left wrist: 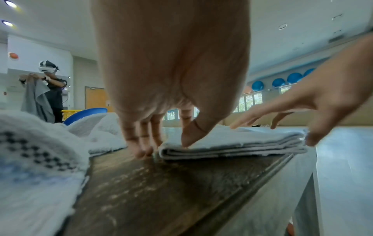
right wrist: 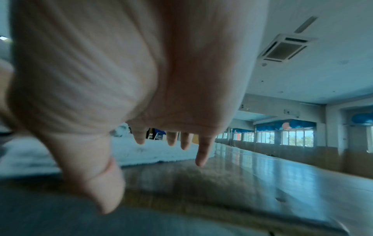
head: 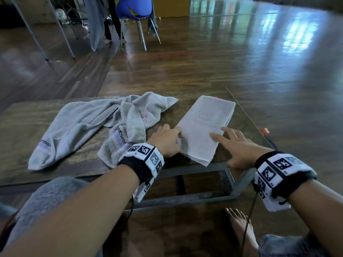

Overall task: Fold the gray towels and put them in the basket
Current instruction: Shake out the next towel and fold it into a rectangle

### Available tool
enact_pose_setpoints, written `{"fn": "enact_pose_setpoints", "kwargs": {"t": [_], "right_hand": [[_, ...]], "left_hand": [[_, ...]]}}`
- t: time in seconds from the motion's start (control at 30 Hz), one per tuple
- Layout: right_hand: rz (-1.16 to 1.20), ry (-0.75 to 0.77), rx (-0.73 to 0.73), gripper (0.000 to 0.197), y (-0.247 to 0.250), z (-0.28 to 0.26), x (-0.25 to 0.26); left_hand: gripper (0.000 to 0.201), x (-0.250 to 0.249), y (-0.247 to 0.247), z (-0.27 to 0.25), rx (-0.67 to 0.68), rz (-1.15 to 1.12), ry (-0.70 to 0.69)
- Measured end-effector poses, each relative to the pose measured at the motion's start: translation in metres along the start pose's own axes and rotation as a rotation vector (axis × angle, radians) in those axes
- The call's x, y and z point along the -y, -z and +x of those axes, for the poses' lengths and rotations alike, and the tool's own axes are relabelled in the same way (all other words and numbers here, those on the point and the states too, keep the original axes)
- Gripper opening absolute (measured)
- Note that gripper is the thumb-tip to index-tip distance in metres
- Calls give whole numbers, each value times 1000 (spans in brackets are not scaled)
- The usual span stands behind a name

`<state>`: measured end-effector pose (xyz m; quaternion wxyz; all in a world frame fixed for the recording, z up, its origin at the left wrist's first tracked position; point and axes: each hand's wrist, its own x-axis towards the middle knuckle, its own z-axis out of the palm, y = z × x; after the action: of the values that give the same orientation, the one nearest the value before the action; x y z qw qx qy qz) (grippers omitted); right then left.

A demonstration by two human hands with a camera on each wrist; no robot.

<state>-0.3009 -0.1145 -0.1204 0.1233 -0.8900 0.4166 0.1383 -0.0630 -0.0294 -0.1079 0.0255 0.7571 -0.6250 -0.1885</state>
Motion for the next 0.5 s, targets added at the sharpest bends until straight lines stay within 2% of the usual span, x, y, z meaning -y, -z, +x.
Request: {"fn": "enact_pose_setpoints", "kwargs": {"t": [0.07,0.1,0.13,0.2,0.27,0.33,0.4,0.5], "right_hand": [[-72,69,-64,116,-15,-9,4],[-121,117,-140,112,-21,-14,8],[-162,171,-237,103,-25,-19,13],[-200,282,-429,71,-28,-26,19],[-144,354,-551,41,-27,-30,22],[66,333,-588,21,-25,-33,22],[401,266,-576,12,-17,-34,18],[758,229,-652,7,3,-32,12]], "left_hand": [[44,1,2,-2,17,-101,-47],[46,1,4,-2,34,-147,-65],[50,1,6,-3,53,-168,-81],[59,2,9,-5,93,-152,-105],[67,4,12,-7,109,-99,-129],[70,7,12,-7,98,-84,-160],[66,8,11,-6,56,-98,-195],[36,9,13,-1,-20,-291,-300]]}}
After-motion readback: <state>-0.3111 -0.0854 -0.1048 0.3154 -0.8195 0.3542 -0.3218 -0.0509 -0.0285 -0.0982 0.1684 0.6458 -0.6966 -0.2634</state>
